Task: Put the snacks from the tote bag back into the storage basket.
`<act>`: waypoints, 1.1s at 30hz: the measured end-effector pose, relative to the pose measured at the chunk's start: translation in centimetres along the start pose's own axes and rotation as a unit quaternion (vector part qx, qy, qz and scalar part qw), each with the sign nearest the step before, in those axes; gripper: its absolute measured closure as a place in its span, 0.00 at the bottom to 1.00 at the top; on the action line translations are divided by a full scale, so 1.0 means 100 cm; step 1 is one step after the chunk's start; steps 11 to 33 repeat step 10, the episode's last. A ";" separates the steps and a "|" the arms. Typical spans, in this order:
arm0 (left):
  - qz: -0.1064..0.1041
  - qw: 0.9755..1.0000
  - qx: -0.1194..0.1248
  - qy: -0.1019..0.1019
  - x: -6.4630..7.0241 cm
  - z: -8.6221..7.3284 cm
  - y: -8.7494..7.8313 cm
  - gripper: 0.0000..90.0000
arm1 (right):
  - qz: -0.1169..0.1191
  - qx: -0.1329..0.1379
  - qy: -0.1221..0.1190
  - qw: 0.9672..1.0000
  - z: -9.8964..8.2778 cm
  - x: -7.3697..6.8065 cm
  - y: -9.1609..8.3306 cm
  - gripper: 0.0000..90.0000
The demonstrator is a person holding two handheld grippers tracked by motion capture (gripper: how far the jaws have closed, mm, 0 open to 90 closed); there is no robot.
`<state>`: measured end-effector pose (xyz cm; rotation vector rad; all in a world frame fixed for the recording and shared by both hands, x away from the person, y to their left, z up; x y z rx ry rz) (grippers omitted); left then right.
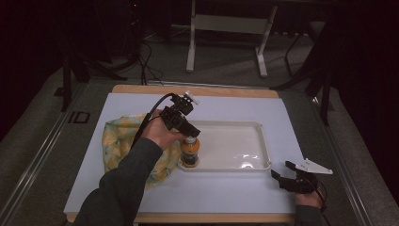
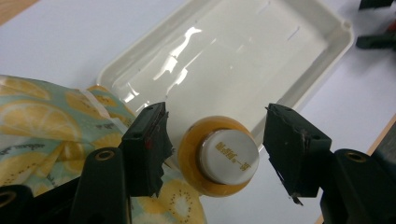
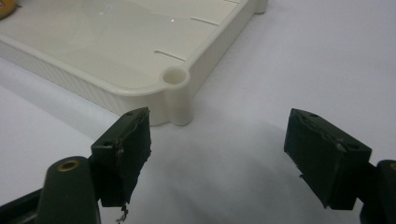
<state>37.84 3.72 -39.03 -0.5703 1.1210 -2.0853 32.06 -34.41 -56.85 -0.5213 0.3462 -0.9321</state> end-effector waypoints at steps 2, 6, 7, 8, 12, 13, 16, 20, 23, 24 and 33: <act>-0.002 1.000 0.009 -0.003 -0.002 0.001 -0.004 0.45 | 0.000 0.000 0.000 1.000 0.000 0.000 0.000 0.25; -0.005 1.000 0.027 -0.010 -0.004 0.002 -0.011 0.45 | 0.000 0.000 0.001 1.000 0.000 0.000 0.000 0.25; -0.006 0.999 0.031 -0.011 -0.005 0.002 -0.013 0.45 | 0.000 0.000 0.001 1.000 0.000 0.000 0.000 0.25; -0.006 0.999 0.035 -0.012 -0.005 0.002 -0.014 0.45 | 0.000 0.000 0.001 1.000 0.000 0.000 0.000 0.25; -0.006 0.999 0.042 -0.015 -0.006 0.001 -0.017 0.44 | 0.001 0.000 -0.001 1.000 0.000 0.000 0.000 0.24; -0.006 0.999 0.042 -0.015 -0.006 0.001 -0.017 0.44 | 0.001 0.000 -0.001 1.000 0.000 0.000 0.000 0.24; -0.006 0.999 0.042 -0.015 -0.006 0.001 -0.017 0.44 | 0.001 0.000 -0.001 1.000 0.000 0.000 0.000 0.24; -0.006 0.999 0.042 -0.015 -0.006 0.001 -0.017 0.44 | 0.001 0.000 -0.001 1.000 0.000 0.000 0.000 0.24; -0.006 0.999 0.042 -0.015 -0.006 0.001 -0.017 0.44 | 0.001 0.000 -0.001 1.000 0.000 0.000 0.000 0.24; -0.006 0.999 0.042 -0.015 -0.006 0.001 -0.017 0.44 | 0.001 0.000 -0.001 1.000 0.000 0.000 0.000 0.24; -0.006 0.999 0.042 -0.015 -0.006 0.001 -0.017 0.44 | 0.001 0.000 -0.001 1.000 0.000 0.000 0.000 0.24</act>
Point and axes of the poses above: each handheld gripper's, and its own axes: y roughly forward along the jaws, z roughly out of its top, x roughly to its right, the point moved 6 cm from there along y, roughly forward along the jaws, and after that the axes turned 3 degrees about z, right-handed, at the moved point
